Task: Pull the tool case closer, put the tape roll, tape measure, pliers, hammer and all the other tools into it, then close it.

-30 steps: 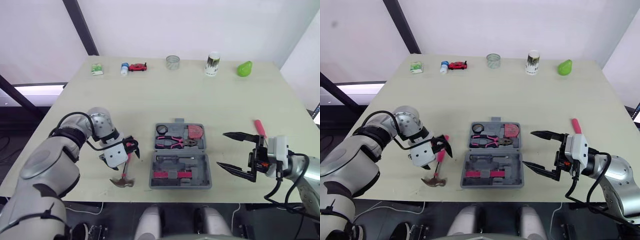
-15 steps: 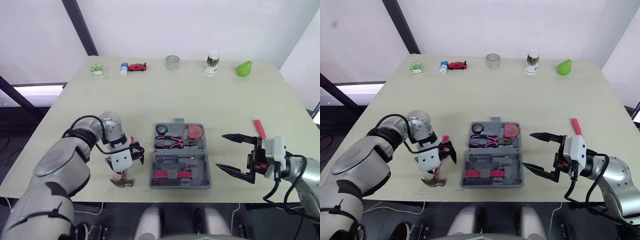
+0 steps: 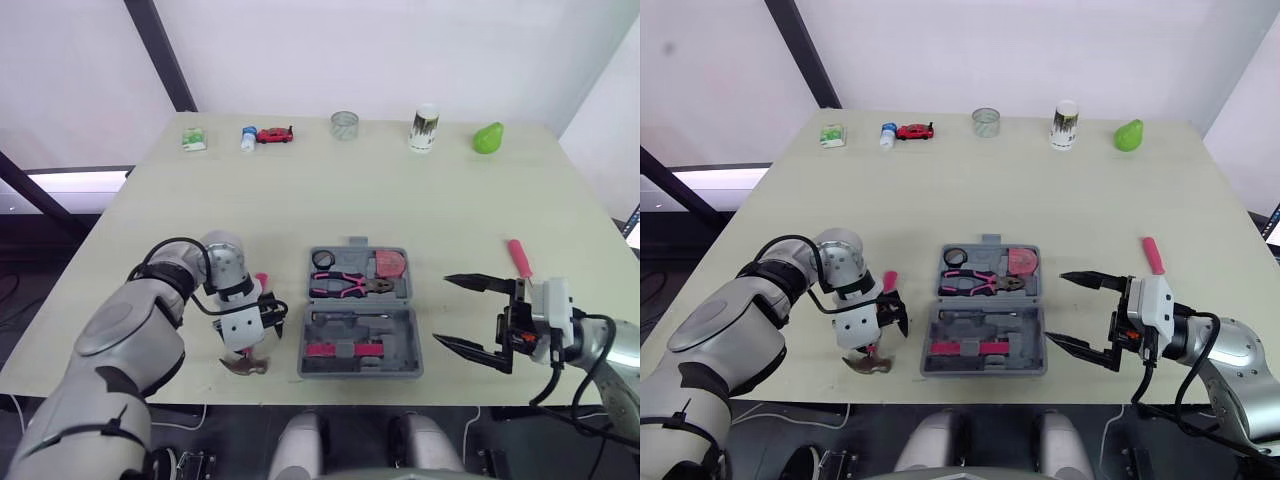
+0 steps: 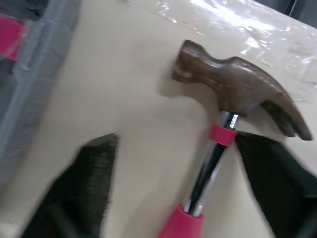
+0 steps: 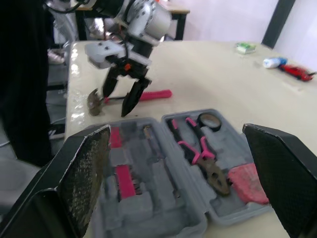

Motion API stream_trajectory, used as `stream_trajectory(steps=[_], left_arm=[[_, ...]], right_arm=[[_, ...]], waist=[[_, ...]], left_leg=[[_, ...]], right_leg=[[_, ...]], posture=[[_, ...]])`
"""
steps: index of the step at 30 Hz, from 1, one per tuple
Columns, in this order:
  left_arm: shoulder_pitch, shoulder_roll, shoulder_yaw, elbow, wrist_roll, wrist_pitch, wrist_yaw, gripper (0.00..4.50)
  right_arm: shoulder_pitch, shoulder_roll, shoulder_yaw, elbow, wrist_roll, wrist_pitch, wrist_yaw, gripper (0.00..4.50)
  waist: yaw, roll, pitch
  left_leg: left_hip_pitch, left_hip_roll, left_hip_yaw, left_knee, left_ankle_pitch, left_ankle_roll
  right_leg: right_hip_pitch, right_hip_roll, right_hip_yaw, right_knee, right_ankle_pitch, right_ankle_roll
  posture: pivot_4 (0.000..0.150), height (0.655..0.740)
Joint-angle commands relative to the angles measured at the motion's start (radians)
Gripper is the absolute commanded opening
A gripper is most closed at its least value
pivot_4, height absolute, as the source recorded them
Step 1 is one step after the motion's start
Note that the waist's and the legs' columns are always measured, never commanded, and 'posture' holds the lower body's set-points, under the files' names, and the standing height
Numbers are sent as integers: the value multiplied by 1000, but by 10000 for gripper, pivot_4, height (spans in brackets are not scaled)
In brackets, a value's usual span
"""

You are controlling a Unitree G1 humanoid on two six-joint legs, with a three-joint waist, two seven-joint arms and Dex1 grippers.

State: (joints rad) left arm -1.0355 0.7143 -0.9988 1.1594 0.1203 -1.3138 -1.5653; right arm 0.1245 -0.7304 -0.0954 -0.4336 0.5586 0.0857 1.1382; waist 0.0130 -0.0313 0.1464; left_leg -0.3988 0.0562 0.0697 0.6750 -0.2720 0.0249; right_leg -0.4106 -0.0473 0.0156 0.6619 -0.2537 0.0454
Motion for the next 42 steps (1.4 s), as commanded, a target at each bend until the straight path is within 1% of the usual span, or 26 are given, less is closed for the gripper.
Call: stream_trajectory(steps=[1,3,4,6,8,11,15,18,19,22,25,27,30,34,36,37,40,42], left_arm=[[17,9,-18,17,33,11,-49,21287],[19,12,-22,15,28,14,-49,11894],[23,15,-26,10,17,19,-49,6417],[29,22,-33,2,4,23,-49,406],[32,33,-40,-5,-7,29,-49,147],[42,69,-61,-38,-72,69,-49,147],[55,153,-111,-153,-219,189,-49,147],[47,254,-152,-269,-318,296,-49,147],[49,298,-154,-333,-372,351,-49,147],[68,411,-129,-491,-479,496,-49,147],[109,500,-91,-622,-549,644,-49,147],[166,547,-13,-698,-591,760,-49,147],[289,596,141,-808,-644,921,-26,147],[485,658,343,-967,-688,1114,149,147],[571,670,440,-1041,-734,1222,247,147],[615,679,489,-1082,-763,1305,308,147],[755,716,618,-1204,-841,1502,432,147],[812,699,691,-1242,-846,1569,506,147]], right_arm=[[1,-3,-20,-37,30,3,9,45000],[-13,0,-23,-29,29,-5,8,45000],[-17,1,-24,-26,28,-6,9,45000],[-21,1,-23,-24,26,-8,12,45000],[-22,1,-23,-22,27,-8,14,45000],[-24,-1,-28,-18,34,-6,19,45000],[-36,0,-27,-11,39,-3,19,45000],[-38,1,-26,-5,40,-7,19,45000],[-37,3,-24,-3,40,-9,20,45000],[-41,10,-12,-1,36,-9,16,45000],[-49,15,-6,3,35,-7,16,45000],[-52,17,0,3,38,-4,20,45000],[-56,16,9,5,42,-1,29,45000],[-81,18,12,33,40,-3,42,45000],[-88,22,15,40,39,-5,45,45000],[-90,24,15,43,40,-5,44,45000],[-91,34,21,50,37,-10,45,45000],[-93,40,27,56,34,-12,46,45000]], waist=[[-4,0,0],[-7,0,0],[-7,0,0],[-7,0,0],[-6,0,0],[-9,0,0],[-19,0,0],[-20,-1,1],[-19,-1,1],[-16,-1,1],[-13,-1,2],[-12,-1,2],[-9,-1,2],[-4,0,3],[-1,0,3],[1,0,3],[2,0,3],[1,0,4]], left_leg=[[0,0,0,0,0,0],[1,0,0,0,0,0],[1,0,0,0,0,0],[1,0,0,0,0,0],[1,0,0,0,0,0],[1,0,0,0,0,0],[1,1,0,0,0,0],[0,1,-1,0,0,0],[0,1,-1,0,0,0],[-1,1,-2,1,0,0],[0,1,-1,1,0,0],[0,1,-1,1,0,0],[0,2,-1,2,0,0],[0,2,0,2,0,0],[0,2,0,2,0,0],[0,2,0,2,0,0],[0,2,0,2,0,0],[0,2,0,2,0,0]], right_leg=[[0,0,0,0,0,0],[0,0,0,1,0,0],[0,1,0,1,0,0],[0,1,0,1,0,0],[0,1,0,1,0,0],[0,1,1,1,0,0],[0,1,0,1,0,0],[0,1,0,1,0,0],[0,1,-1,1,0,0],[0,1,-1,1,0,0],[0,0,-1,1,0,0],[0,0,-1,1,0,0],[0,0,-1,2,0,0],[0,0,-1,2,0,0],[0,0,-1,2,0,0],[0,0,-1,2,0,0],[0,0,-2,2,0,0],[0,0,-1,1,0,0]], posture=[[1500,7400],[1500,7400],[1500,7400],[1500,7400],[1500,7400],[1500,7400],[1500,7400],[1500,7400],[1500,7400],[1500,7400],[1500,7400],[1500,7400],[1500,7400],[1500,7400],[1500,7400],[1500,7400],[1500,7400],[1500,7400]])
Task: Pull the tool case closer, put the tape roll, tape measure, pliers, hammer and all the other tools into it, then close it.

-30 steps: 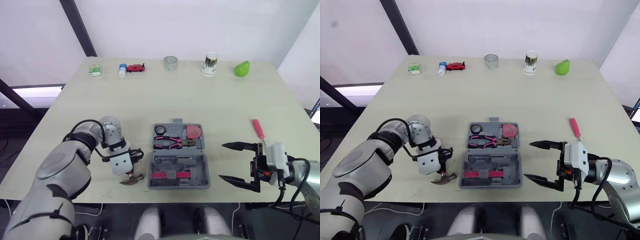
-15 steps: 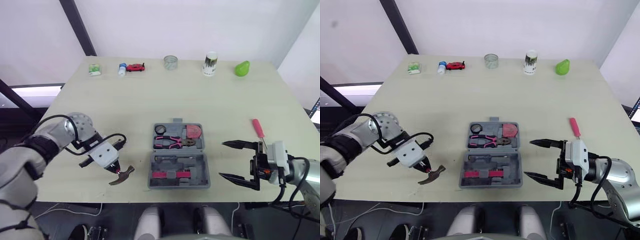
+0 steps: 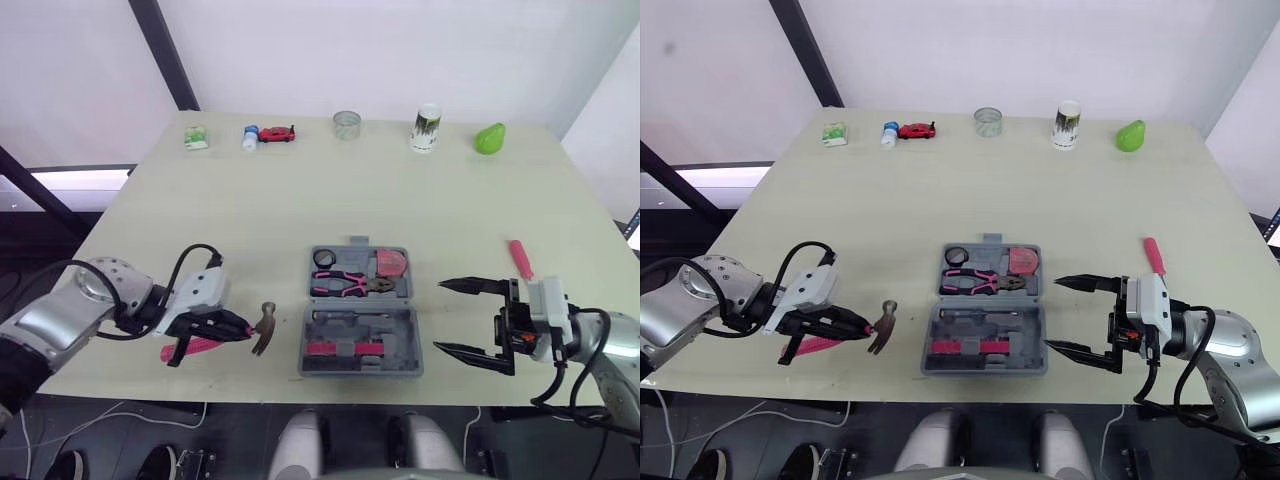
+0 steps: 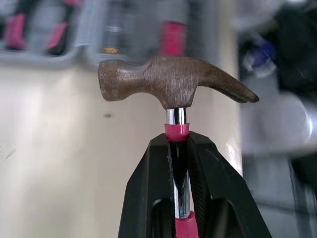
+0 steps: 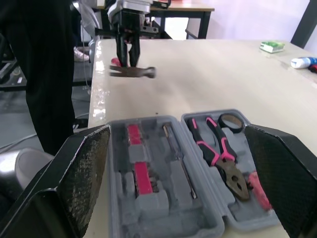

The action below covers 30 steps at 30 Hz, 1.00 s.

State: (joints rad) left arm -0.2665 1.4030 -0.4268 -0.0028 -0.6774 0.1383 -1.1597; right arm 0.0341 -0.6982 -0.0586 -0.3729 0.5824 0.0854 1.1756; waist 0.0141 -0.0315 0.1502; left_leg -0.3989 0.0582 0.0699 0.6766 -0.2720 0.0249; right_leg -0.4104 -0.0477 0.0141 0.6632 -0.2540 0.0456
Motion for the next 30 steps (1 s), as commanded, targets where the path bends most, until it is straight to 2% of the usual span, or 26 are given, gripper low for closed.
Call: stream_trajectory(steps=[1,3,8,12,18,25,28,30], left_arm=[[73,-8,161,-98,-57,164,155,147],[125,-58,242,-132,-66,287,318,147],[207,-207,404,-249,-116,538,573,147],[181,-386,480,-298,-182,729,784,147],[119,-597,548,-286,-175,966,1026,147],[117,-759,592,-276,-66,1033,1169,147],[122,-776,556,-285,4,1021,1168,147],[120,-829,577,-284,6,1029,1179,147]], right_arm=[[-3,9,-9,3,8,-16,12,45000],[-5,10,-17,22,5,-24,16,45000],[2,5,-56,54,6,-35,13,45000],[10,6,-73,69,0,-49,14,45000],[9,6,-80,72,-4,-49,10,45000],[30,-3,-109,68,-6,-51,9,45000],[38,-3,-114,57,-1,-45,6,45000],[41,-5,-115,52,2,-42,8,45000]], waist=[[0,1,1],[0,3,2],[0,3,3],[0,3,3],[-3,4,3],[-1,4,3],[-1,4,2],[-1,6,1]], left_leg=[[0,0,0,0,0,0],[0,0,0,0,0,0],[1,0,1,0,0,0],[1,0,0,0,0,0],[1,-1,0,0,0,0],[2,-1,0,0,0,0],[2,-1,0,0,0,0],[2,-1,0,0,0,0]], right_leg=[[0,0,0,0,0,0],[0,0,0,0,0,0],[0,0,1,0,0,0],[0,0,1,1,0,0],[0,0,1,1,0,0],[0,0,2,1,1,0],[1,0,2,1,1,0],[1,0,2,1,1,0]], posture=[[1500,7400],[1500,7400],[1500,7400],[1500,7400],[1500,7400],[1500,7400],[1500,7400],[1500,7400]])
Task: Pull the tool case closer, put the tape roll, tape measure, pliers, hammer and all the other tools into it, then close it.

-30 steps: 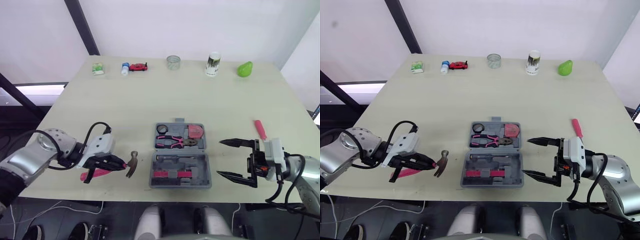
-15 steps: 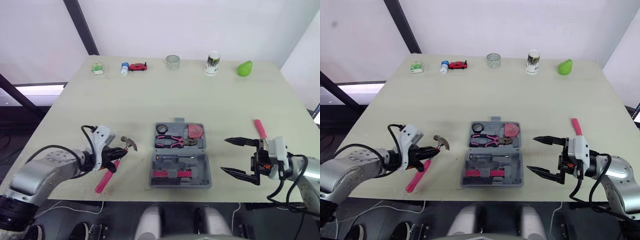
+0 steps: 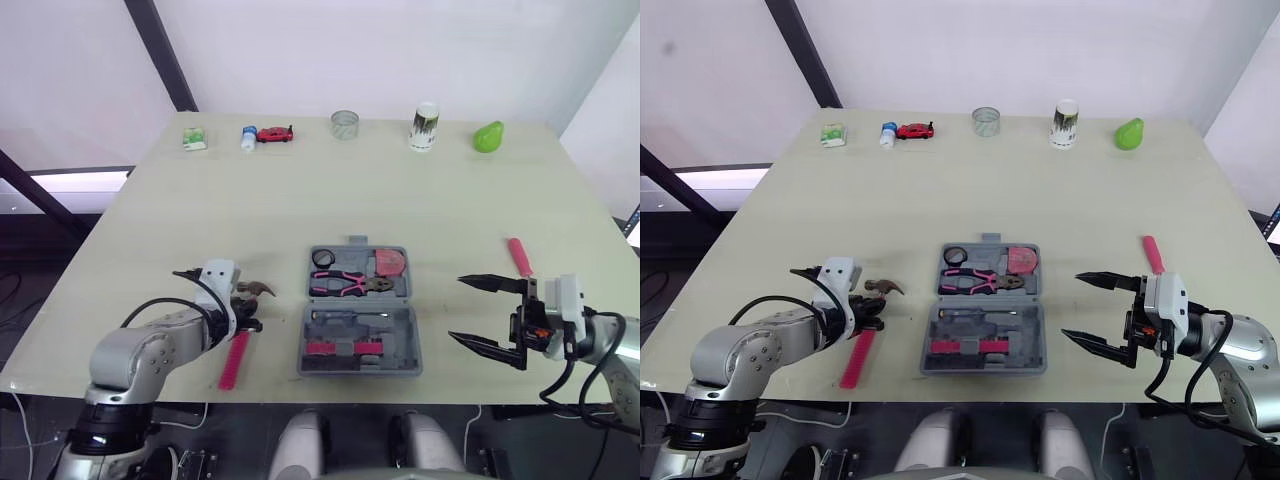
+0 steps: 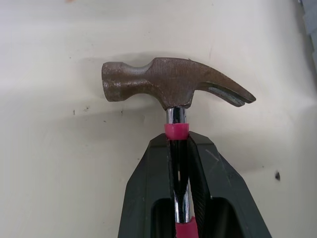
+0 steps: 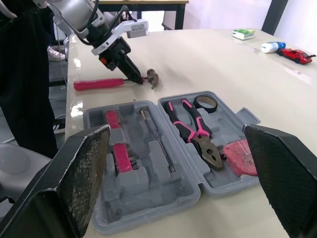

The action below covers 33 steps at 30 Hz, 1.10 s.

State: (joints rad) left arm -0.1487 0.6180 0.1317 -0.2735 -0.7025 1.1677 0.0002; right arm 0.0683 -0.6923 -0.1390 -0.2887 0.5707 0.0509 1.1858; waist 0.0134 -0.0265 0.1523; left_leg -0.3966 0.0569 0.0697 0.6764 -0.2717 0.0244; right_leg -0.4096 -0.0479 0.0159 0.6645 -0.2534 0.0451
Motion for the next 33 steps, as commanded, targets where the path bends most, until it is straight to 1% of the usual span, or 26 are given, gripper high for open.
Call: stream_trajectory(steps=[1,3,4,7,9,10,11,13,16,19,22,26,29,30,31,32,33], left_arm=[[2,-57,13,-9,47,-11,18,147],[1,-72,8,-7,76,-18,12,147],[1,-80,16,-7,86,-21,10,9721],[9,-104,40,-13,116,-44,9,22073],[25,-111,42,-31,140,-78,3,32108],[43,-113,38,-50,150,-106,-9,33513],[68,-117,39,-70,163,-125,-10,36503],[127,-120,34,-99,209,-208,-22,44769],[217,-168,32,-87,275,-373,-36,44769],[285,-200,-9,-33,330,-550,-111,44769],[304,-239,-25,10,366,-645,-145,44769],[285,-279,-32,74,408,-738,-170,44769],[263,-301,-44,129,430,-771,-190,37063],[258,-307,-45,138,437,-777,-189,31693],[255,-313,-46,144,444,-782,-190,28026],[251,-318,-47,148,450,-784,-189,21990],[248,-324,-48,151,455,-785,-189,19996]], right_arm=[[7,-13,-36,-33,15,-6,-2,45000],[7,-16,-38,-32,18,-3,1,45000],[6,-18,-40,-31,19,-2,2,45000],[6,-13,-48,-34,37,8,-9,45000],[10,-8,-54,-40,50,18,-16,45000],[14,-9,-56,-43,51,19,-16,45000],[18,-11,-58,-43,49,18,-15,45000],[24,-13,-62,-42,46,15,-14,45000],[23,-6,-62,-45,55,21,-22,45000],[15,-6,-58,-43,54,24,-23,45000],[6,-12,-60,-35,51,26,-18,45000],[1,-18,-65,-34,55,34,-12,45000],[6,-21,-60,-39,54,37,-7,45000],[7,-21,-60,-41,55,38,-6,45000],[8,-21,-60,-43,56,40,-6,45000],[9,-22,-61,-45,58,42,-7,45000],[10,-22,-62,-47,58,43,-7,45000]], waist=[[0,3,-2],[0,5,-3],[1,5,-3],[0,5,-3],[-1,5,-3],[-4,5,-3],[-6,5,-3],[-6,5,-3],[-5,5,-3],[-1,6,-4],[3,6,-4],[3,7,-4],[3,9,-6],[2,9,-6],[2,10,-6],[2,10,-7],[2,11,-7]], left_leg=[[0,0,0,0,0,0],[0,0,0,0,0,0],[0,0,0,0,0,0],[1,-1,0,0,0,0],[1,-1,0,0,0,0],[1,-1,0,0,0,0],[1,0,0,0,0,0],[1,0,0,0,0,0],[1,0,0,0,0,0],[1,0,1,0,0,0],[1,-1,2,0,0,0],[0,-1,1,0,0,0],[0,-1,1,0,0,0],[0,-1,1,0,0,0],[0,-1,1,0,0,0],[0,-1,1,0,0,0],[0,-1,1,0,0,0]], right_leg=[[0,0,0,0,0,0],[0,0,1,0,0,0],[0,0,1,0,0,0],[0,0,0,0,0,0],[0,0,0,0,0,0],[0,0,0,0,0,0],[0,0,1,0,0,0],[0,0,1,0,0,0],[0,0,3,0,0,0],[0,-1,2,-1,0,0],[0,-1,2,-1,0,0],[0,-1,1,-1,0,0],[1,-1,1,-1,0,0],[1,-1,1,-1,0,0],[1,-1,1,-1,0,0],[1,-1,1,-1,0,0],[1,-1,1,-1,0,0]], posture=[[1500,7400],[1500,7400],[1500,7400],[1500,7400],[1500,7400],[1500,7400],[1500,7400],[1500,7400],[1500,7400],[1500,7400],[1500,7400],[1500,7400],[1500,7400],[1500,7400],[1500,7400],[1500,7400],[1500,7400]])
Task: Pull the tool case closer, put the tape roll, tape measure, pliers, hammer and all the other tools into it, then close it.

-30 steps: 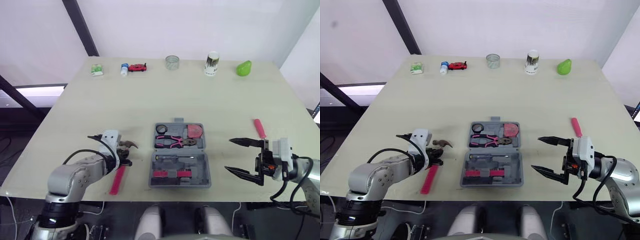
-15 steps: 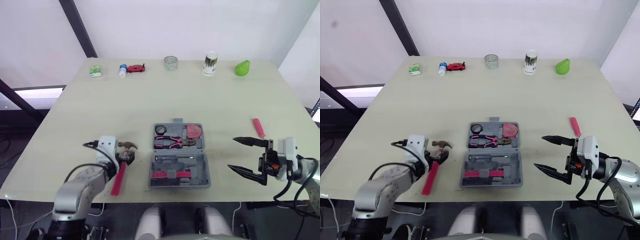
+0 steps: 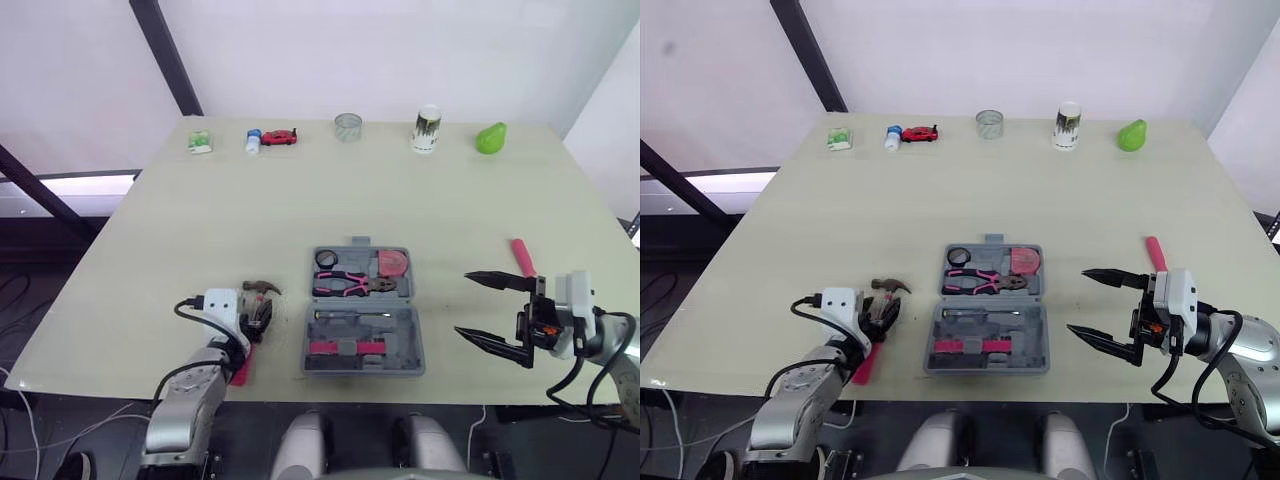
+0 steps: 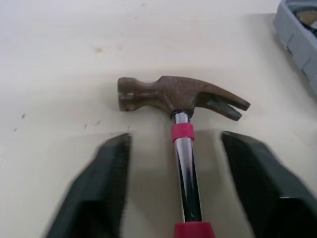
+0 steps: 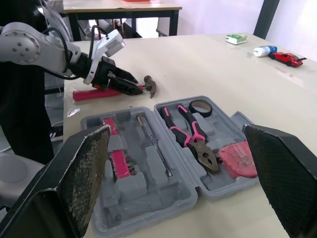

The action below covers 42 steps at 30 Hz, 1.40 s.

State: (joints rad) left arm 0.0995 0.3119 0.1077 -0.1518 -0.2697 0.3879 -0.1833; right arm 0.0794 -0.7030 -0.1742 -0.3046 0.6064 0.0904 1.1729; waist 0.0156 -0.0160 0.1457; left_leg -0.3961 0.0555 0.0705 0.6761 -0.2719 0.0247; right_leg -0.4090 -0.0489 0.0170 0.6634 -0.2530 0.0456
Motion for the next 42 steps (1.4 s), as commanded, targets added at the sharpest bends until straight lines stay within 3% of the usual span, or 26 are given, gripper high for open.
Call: stream_trajectory(steps=[1,5,29,30,31,33,42], left_arm=[[-2,-21,-27,33,27,-6,-8,18582],[-7,-34,-24,39,43,-7,-14,620],[-42,-38,6,60,66,17,-35,425],[-42,-37,7,60,68,18,-34,10707],[-41,-35,5,60,72,19,-34,12243],[-42,-34,4,60,76,21,-37,20562],[-64,-35,3,67,92,41,-39,20562]], right_arm=[[0,-10,-26,-32,22,4,4,45000],[5,-10,-28,-38,22,8,3,45000],[7,3,-17,-37,6,-7,-4,45000],[8,3,-16,-38,5,-7,-4,45000],[9,4,-16,-39,5,-7,-4,45000],[10,5,-15,-39,4,-8,-4,45000],[12,7,-16,-36,-2,-11,-5,45000]], waist=[[0,2,-1],[0,4,-3],[1,8,-5],[1,8,-5],[0,9,-5],[0,9,-5],[0,9,-5]], left_leg=[[0,0,0,0,0,0],[0,0,0,0,0,0],[1,0,-2,0,0,0],[1,0,-2,0,0,0],[1,0,-2,0,0,0],[1,0,-2,0,0,0],[1,0,-2,0,0,0]], right_leg=[[0,0,0,0,0,0],[0,0,0,0,0,0],[1,0,-1,0,0,0],[1,0,-1,0,0,0],[1,0,-1,0,0,0],[1,0,-1,0,0,0],[1,0,-1,0,0,0]], posture=[[1500,7400],[1500,7400],[1500,7400],[1500,7400],[1500,7400],[1500,7400],[1500,7400]])
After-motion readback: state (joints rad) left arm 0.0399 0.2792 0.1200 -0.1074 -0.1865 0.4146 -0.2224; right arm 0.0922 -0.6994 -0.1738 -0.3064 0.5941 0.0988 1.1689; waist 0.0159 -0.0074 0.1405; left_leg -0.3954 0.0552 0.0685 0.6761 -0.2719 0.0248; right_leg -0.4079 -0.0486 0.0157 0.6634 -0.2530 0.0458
